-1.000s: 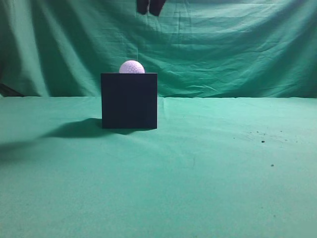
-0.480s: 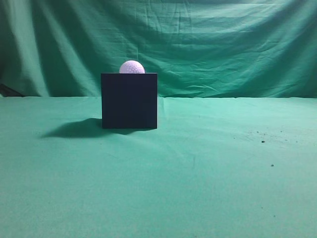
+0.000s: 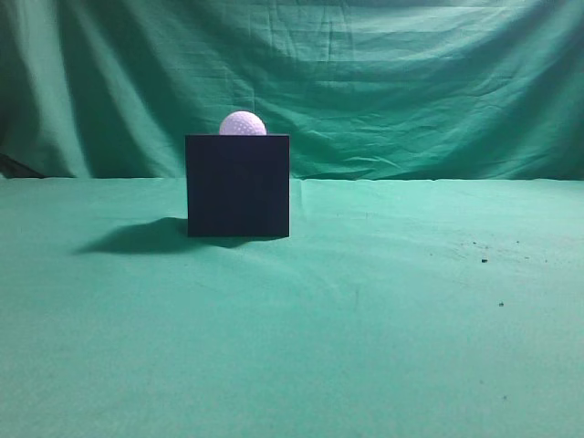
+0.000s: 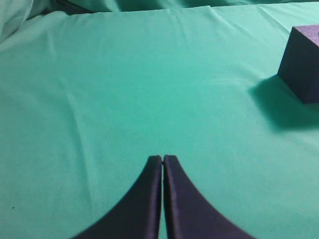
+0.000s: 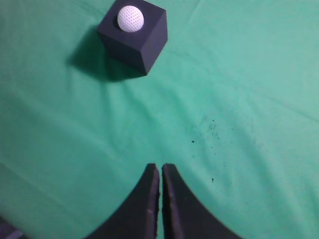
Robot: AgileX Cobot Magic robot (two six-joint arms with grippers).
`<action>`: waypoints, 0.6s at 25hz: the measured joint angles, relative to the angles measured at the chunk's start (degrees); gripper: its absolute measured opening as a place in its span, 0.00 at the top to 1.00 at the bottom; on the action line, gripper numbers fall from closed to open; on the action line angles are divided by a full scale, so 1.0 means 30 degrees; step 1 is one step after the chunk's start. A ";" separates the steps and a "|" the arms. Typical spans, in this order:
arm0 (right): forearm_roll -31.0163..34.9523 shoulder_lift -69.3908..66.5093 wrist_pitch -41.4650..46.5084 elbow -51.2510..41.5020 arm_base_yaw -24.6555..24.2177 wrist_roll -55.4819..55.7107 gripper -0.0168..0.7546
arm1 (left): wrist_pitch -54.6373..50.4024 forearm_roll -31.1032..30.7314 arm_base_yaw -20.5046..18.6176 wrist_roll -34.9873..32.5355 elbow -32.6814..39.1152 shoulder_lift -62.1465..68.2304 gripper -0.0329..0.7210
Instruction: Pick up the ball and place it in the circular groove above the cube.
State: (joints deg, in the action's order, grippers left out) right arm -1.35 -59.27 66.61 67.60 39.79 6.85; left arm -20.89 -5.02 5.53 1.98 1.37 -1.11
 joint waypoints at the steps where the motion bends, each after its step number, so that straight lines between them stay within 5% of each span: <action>1: 0.0241 0.0855 -0.0490 -0.0752 0.0000 0.0047 0.98 | 0.0000 0.0000 0.0000 0.0000 0.0000 0.0000 0.96; 6: 0.1045 0.5423 -0.2132 -0.4115 0.0000 0.0044 0.98 | 0.0000 0.0000 0.0000 0.0000 0.0000 0.0000 0.96; 15: 0.1233 0.9828 0.0377 -0.5013 0.0000 -0.0884 0.98 | 0.0000 0.0000 0.0000 0.0000 0.0000 0.0000 0.96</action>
State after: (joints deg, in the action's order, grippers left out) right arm 2.34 -29.79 67.74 52.56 39.79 4.20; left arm -20.89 -5.02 5.53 1.98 1.37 -1.11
